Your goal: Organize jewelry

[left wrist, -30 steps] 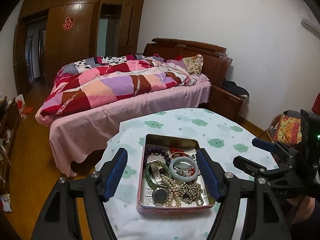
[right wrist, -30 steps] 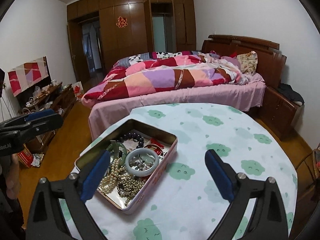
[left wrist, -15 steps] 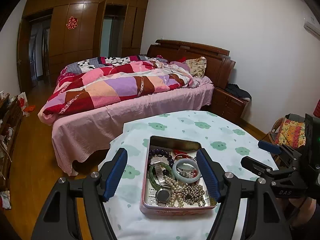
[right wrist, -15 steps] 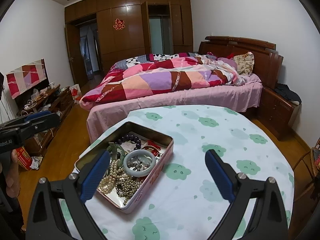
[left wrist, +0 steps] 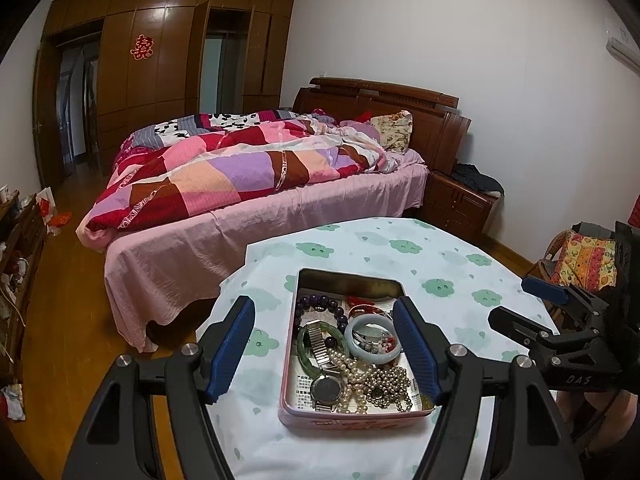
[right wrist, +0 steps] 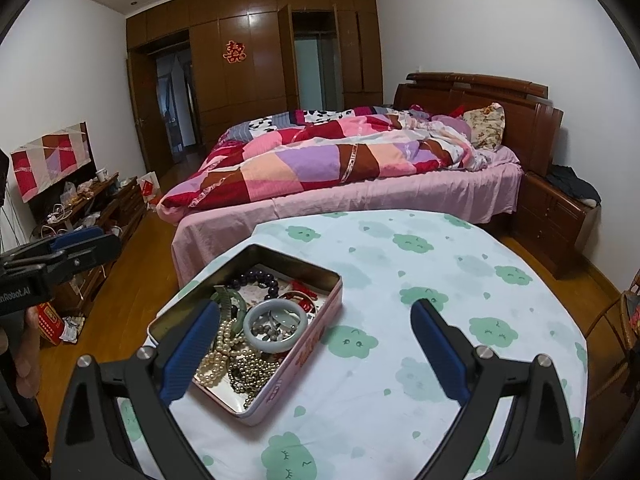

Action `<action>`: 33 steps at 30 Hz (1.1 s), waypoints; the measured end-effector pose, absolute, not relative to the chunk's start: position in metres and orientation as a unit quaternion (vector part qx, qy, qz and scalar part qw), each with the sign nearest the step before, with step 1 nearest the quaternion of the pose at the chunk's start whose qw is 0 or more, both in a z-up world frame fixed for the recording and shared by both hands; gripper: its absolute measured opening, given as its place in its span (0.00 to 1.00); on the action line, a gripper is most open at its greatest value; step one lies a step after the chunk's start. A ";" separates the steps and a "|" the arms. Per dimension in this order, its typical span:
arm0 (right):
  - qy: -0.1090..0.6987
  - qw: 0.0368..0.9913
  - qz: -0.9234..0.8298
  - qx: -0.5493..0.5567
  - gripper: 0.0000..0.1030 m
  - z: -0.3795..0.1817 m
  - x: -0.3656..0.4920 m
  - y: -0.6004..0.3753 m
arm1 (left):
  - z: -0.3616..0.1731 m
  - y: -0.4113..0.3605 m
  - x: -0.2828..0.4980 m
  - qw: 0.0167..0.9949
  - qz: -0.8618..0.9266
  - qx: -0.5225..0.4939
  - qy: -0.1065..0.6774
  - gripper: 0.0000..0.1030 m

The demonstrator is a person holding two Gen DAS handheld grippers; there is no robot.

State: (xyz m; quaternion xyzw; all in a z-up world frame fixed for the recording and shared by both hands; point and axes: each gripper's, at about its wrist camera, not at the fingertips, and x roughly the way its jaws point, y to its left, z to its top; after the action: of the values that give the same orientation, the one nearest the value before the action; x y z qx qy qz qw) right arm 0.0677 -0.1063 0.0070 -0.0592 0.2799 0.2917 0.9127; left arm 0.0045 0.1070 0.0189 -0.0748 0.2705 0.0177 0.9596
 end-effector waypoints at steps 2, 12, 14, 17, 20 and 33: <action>0.280 0.912 0.292 -0.060 0.96 0.007 0.067 -0.106 | 0.019 0.106 0.004 0.960 0.017 -0.074 0.271 0.69; 0.278 0.914 0.291 -0.059 0.96 0.008 0.067 -0.111 | 0.019 0.105 0.005 0.959 0.021 -0.072 0.272 0.69; 0.278 0.913 0.291 -0.059 0.96 0.008 0.067 -0.111 | 0.018 0.105 0.006 0.959 0.019 -0.072 0.274 0.69; 0.278 0.914 0.291 -0.059 0.96 0.008 0.067 -0.110 | 0.018 0.104 0.007 0.959 0.018 -0.071 0.275 0.69; 0.278 0.914 0.291 -0.059 0.96 0.008 0.067 -0.110 | 0.017 0.104 0.008 0.958 0.020 -0.069 0.278 0.69; 0.278 0.913 0.291 -0.059 0.96 0.008 0.067 -0.110 | 0.016 0.106 0.010 0.956 0.018 -0.081 0.280 0.81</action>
State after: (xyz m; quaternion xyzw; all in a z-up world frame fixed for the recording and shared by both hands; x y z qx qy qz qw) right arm 0.0668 -0.1101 0.0082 -0.0587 0.2781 0.2912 0.9135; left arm 0.0100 0.1057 0.0155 -0.0807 0.2802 0.0184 0.9564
